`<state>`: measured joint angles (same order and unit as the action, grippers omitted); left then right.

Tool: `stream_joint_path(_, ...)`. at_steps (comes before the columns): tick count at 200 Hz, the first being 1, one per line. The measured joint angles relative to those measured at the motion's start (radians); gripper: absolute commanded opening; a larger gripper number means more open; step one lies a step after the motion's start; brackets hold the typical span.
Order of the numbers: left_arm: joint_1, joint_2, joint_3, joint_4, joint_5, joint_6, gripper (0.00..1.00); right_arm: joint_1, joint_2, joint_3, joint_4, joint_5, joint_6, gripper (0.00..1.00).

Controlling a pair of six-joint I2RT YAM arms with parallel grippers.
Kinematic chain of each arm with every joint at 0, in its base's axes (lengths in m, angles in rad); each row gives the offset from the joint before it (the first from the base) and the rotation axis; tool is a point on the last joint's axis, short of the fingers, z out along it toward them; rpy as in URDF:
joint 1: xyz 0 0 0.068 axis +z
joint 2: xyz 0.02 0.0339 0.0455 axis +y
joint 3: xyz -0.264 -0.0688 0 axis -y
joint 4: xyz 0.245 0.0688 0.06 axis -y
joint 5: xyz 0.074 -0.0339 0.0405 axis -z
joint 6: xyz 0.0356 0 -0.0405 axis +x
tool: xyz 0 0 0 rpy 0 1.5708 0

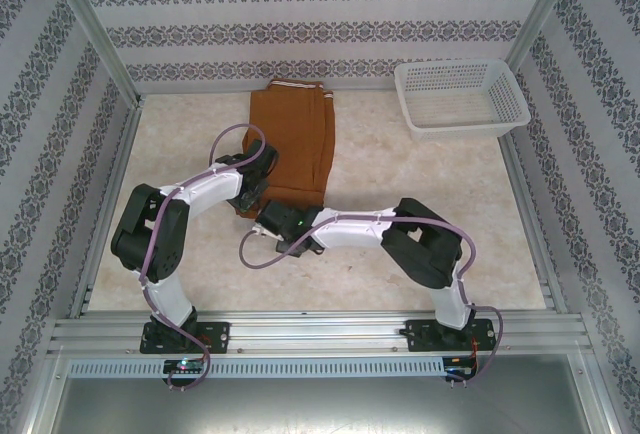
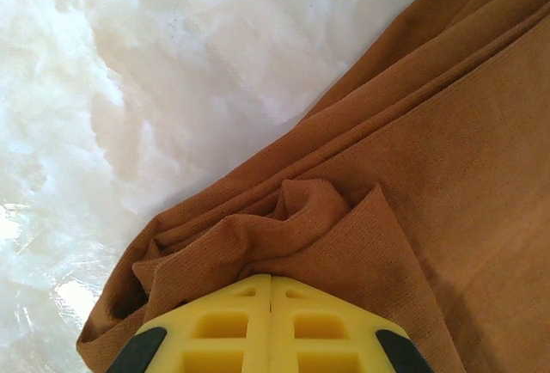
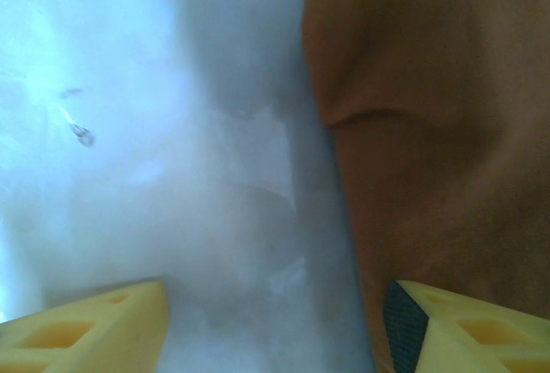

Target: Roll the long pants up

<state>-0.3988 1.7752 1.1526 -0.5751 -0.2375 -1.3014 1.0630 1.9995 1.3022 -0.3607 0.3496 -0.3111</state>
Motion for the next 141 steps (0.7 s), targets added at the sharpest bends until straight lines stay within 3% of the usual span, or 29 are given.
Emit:
stream_joint_path(83, 0.004, 0.001, 0.0, 0.005, -0.006, 0.011, 0.02, -0.026, 0.066, -0.001, 0.264, 0.183, -0.262, 0.71)
stream_joint_path(117, 0.018, 0.014, 0.0, 0.018, -0.023, 0.015, 0.02, -0.047, 0.092, 0.0, 0.333, 0.171, -0.329, 0.56)
stream_joint_path(141, 0.022, 0.016, 0.003, 0.027, -0.032, 0.015, 0.02, -0.072, 0.107, 0.011, 0.335, 0.11, -0.324, 0.33)
